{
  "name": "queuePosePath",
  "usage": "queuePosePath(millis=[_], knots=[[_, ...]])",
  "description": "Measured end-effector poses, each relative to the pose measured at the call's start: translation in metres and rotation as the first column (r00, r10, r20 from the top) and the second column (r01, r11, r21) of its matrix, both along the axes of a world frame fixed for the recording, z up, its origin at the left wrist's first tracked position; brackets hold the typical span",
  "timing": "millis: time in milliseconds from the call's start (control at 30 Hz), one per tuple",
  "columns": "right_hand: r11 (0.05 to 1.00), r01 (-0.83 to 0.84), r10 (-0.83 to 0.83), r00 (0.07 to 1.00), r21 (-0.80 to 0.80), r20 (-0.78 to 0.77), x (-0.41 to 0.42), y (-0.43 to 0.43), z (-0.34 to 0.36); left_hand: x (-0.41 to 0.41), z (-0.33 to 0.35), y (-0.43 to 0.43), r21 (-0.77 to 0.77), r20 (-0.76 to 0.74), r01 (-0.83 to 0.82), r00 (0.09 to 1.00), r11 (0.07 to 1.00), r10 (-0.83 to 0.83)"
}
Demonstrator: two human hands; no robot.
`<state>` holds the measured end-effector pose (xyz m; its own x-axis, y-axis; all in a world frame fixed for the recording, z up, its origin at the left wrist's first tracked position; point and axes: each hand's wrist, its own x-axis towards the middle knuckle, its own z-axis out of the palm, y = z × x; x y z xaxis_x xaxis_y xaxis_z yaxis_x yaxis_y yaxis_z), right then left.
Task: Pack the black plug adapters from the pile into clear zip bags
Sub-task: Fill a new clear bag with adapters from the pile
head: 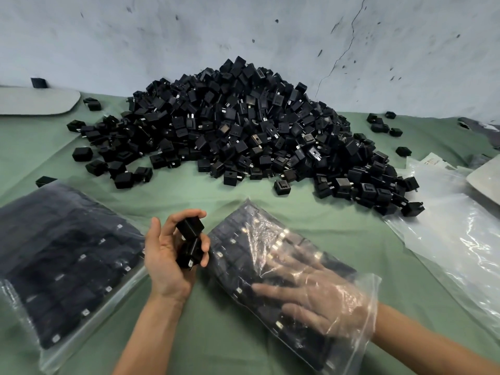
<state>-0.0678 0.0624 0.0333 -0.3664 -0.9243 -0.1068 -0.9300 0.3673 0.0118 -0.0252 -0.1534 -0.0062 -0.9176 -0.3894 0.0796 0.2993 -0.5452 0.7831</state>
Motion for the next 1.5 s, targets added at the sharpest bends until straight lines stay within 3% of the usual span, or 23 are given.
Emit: queuePosePath(millis=[33, 100, 167, 367, 500, 600, 767, 1000, 1300, 1500], knots=[[0.992, 0.122, -0.121, 0.991, -0.020, 0.049, 0.016, 0.031, -0.033, 0.000, 0.000, 0.000, -0.004, 0.001, -0.001, 1.000, 1.000, 0.001], [0.987, 0.120, -0.127, 0.990, 0.107, 0.066, 0.026, 0.042, -0.045, 0.000, 0.000, 0.000, -0.004, 0.001, -0.003, 1.000, 1.000, 0.003], [0.992, 0.101, -0.102, 0.995, 0.070, 0.007, 0.009, 0.033, -0.034, 0.000, 0.001, 0.000, -0.001, 0.004, -0.006, 1.000, 1.000, 0.006], [0.994, 0.107, -0.109, 0.993, 0.038, 0.054, 0.012, 0.034, -0.047, 0.001, 0.000, -0.001, -0.001, 0.010, -0.007, 1.000, 1.000, 0.007], [0.991, 0.129, -0.129, 0.992, 0.020, -0.010, 0.015, 0.027, -0.052, 0.000, 0.001, 0.000, 0.005, 0.010, -0.006, 1.000, 1.000, 0.006], [0.982, 0.187, -0.184, 0.980, -0.034, 0.074, 0.016, 0.027, -0.050, 0.000, 0.002, 0.001, 0.003, 0.012, -0.008, 1.000, 1.000, 0.008], [0.980, 0.184, -0.180, 0.982, -0.077, 0.049, 0.015, 0.019, -0.049, 0.000, 0.001, 0.002, -0.004, 0.020, 0.002, 1.000, 1.000, -0.002], [0.997, 0.060, -0.058, 0.998, -0.057, 0.023, 0.010, 0.028, -0.033, 0.000, 0.001, -0.001, 0.008, 0.018, -0.011, 1.000, 1.000, 0.010], [0.995, 0.059, -0.052, 0.995, -0.078, 0.087, 0.004, 0.033, -0.037, -0.001, 0.000, -0.001, 0.020, 0.019, -0.021, 1.000, 1.000, 0.021], [0.981, 0.149, -0.127, 0.978, -0.123, 0.168, 0.001, 0.021, -0.043, -0.001, -0.001, -0.001, 0.022, 0.019, -0.022, 1.000, 0.999, 0.022]])
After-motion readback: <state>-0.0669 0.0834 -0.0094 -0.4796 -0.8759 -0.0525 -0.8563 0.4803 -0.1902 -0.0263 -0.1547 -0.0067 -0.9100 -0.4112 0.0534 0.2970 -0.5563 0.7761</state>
